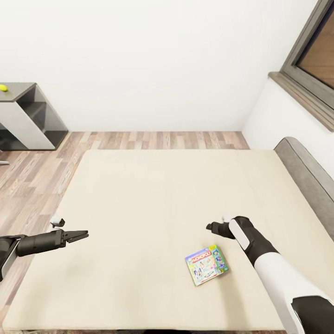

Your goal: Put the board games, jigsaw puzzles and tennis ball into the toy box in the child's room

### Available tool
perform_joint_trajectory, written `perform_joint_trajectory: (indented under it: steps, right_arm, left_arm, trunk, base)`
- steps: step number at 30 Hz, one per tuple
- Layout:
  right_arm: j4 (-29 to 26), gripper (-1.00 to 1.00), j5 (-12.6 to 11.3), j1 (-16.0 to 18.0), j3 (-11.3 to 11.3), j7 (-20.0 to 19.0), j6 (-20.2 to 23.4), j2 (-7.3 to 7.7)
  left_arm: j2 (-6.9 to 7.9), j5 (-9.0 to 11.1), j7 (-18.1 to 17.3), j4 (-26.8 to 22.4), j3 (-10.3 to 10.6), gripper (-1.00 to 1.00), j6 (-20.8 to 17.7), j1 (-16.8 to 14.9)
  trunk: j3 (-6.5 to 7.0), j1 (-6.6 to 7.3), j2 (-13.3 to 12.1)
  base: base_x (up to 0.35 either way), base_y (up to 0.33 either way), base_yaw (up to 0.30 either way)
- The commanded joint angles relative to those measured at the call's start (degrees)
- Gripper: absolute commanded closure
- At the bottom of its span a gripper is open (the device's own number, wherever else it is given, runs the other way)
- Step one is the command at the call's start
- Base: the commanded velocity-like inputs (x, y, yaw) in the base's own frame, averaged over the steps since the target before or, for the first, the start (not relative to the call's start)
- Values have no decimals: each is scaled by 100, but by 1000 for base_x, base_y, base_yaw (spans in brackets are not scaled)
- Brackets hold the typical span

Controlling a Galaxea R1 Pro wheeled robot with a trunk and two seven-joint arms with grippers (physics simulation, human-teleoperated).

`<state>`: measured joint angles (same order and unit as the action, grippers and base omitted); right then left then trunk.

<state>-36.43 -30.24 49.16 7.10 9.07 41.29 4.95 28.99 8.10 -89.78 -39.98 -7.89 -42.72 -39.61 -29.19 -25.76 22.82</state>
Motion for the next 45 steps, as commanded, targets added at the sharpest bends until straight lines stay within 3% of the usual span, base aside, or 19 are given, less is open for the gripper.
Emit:
perform_joint_trajectory:
  steps: [1, 23, 37, 41, 45]
  right_arm:
    - [-9, -100, -61, 15, 37, 51, 28, 9]
    - [-44, -100, -60, 77, 23, 47, 147, 7]
    - [-53, -100, -60, 135, 24, 42, 265, 14]
    - [-57, -100, -60, 136, 21, 42, 327, 14]
    - [-58, -100, -60, 137, 17, 42, 353, 15]
  left_arm:
    - [3, -1, -22, -3, 1, -100, -61, -3]
    - [28, 25, -22, -9, -4, -100, -46, -3]
    - [307, 136, -22, -197, -2, -100, -43, 25]
    - [341, 267, -22, -474, 1, -100, -54, 139]
    - [353, 567, -22, -937, 6, -100, -88, 366]
  trunk:
    - [-18, -3, 10]
    - [-225, -3, 10]
    - [-356, -3, 10]
    - [-394, -3, 10]
    - [-432, -3, 10]
  base:
    - [0, 0, 0]
    - [0, 0, 0]
    - [0, 0, 0]
    - [0, 0, 0]
    - [0, 0, 0]
